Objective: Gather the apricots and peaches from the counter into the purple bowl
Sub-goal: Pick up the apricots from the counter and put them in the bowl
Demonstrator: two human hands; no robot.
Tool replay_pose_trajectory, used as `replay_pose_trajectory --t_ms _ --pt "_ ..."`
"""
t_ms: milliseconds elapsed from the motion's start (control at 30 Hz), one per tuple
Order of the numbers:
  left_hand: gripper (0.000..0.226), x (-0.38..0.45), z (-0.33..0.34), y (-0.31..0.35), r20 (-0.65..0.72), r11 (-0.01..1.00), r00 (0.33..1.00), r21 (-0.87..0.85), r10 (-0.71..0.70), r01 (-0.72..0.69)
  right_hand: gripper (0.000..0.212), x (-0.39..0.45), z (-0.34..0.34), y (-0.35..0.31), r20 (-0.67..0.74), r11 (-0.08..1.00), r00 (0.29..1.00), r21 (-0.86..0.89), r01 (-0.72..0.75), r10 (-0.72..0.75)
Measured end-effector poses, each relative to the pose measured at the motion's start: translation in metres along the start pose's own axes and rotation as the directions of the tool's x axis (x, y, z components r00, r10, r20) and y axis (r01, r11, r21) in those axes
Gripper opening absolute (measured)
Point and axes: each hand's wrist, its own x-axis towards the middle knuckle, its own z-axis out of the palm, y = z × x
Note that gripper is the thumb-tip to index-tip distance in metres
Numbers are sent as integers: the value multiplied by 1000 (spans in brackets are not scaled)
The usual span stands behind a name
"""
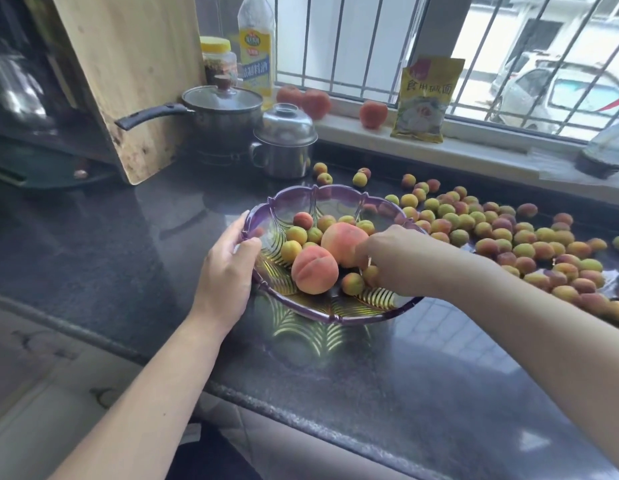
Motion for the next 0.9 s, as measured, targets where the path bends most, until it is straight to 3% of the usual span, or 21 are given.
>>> replay_pose_trajectory --t_ms 200,400,533,733,833,900 --pt "31 -1 1 1 1 1000 1000 9 -8 8 24 5 7 -3 -107 976 982 166 -139 158" --pt "40 -1 1 -1 -5 1000 1000 13 1 -1 10 -7 -3 1 -150 992 985 110 -64 80" --pt "33 -3 2 4 5 1000 1000 3 24 -24 20 -6 1 -10 -66 994 998 111 3 4" --pt "37 -3 2 1 -5 999 999 -16 33 -33 24 1 3 -13 -122 993 992 118 -11 26" --pt "36 -2 2 0 -1 999 999 -19 36 -36 26 -9 -2 -3 -149 971 986 237 -43 80" --pt "38 -2 2 -2 -3 999 999 -32 42 -42 21 -22 -4 11 -311 909 930 414 -52 195"
